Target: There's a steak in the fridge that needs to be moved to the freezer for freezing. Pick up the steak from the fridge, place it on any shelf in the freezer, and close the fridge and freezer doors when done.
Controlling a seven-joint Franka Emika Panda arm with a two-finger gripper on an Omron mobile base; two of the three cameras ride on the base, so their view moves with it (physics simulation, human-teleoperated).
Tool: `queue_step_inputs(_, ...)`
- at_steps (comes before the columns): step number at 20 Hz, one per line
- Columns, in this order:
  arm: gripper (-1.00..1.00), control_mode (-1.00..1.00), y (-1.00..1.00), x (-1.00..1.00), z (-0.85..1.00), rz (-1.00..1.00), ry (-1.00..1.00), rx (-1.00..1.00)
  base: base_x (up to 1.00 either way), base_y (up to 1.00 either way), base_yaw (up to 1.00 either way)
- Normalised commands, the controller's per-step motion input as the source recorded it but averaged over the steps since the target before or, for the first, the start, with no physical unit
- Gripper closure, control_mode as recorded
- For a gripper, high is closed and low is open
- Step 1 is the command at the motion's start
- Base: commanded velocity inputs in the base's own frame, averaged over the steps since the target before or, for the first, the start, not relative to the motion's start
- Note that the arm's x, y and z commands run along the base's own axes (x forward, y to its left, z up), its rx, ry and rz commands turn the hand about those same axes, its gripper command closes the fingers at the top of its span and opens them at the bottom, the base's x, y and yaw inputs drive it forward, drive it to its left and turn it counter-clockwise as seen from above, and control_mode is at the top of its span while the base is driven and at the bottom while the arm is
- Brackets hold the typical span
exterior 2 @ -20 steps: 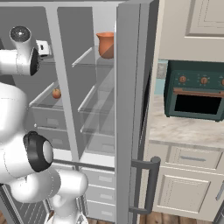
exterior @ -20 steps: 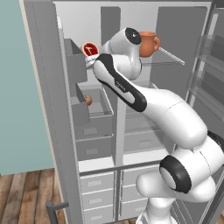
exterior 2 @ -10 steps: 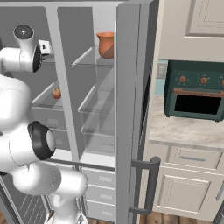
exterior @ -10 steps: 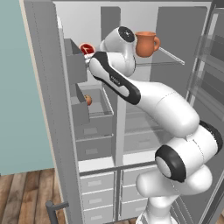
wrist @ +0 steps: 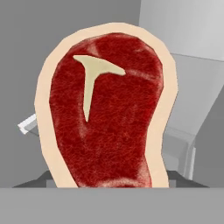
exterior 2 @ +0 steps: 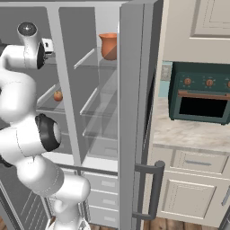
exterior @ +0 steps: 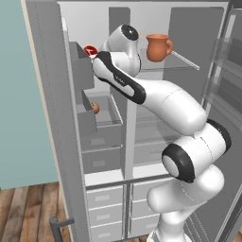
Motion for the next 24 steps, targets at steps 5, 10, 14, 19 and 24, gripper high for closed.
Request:
queue_step_inputs(5, 1.00, -1.00, 0.08, 0.30, -0.08, 0.00, 0.00, -0.02, 0.00, 0.00, 0.00)
queue_step_inputs(10, 1.00, -1.00, 0.15, 0.26, -0.16, 0.00, 0.00, -0.03, 0.00, 0.00, 0.00)
queue_step_inputs(14, 1.00, -1.00, 0.21, 0.26, -0.11, 0.00, 0.00, -0.03, 0.00, 0.00, 0.00)
queue_step_inputs(19, 1.00, -1.00, 0.13, 0.31, -0.04, -0.01, 0.00, -0.02, 0.00, 0.00, 0.00)
queue_step_inputs(24, 1.00, -1.00, 0.00, 0.36, 0.00, 0.00, 0.01, 0.00, 0.00, 0.00, 0.00)
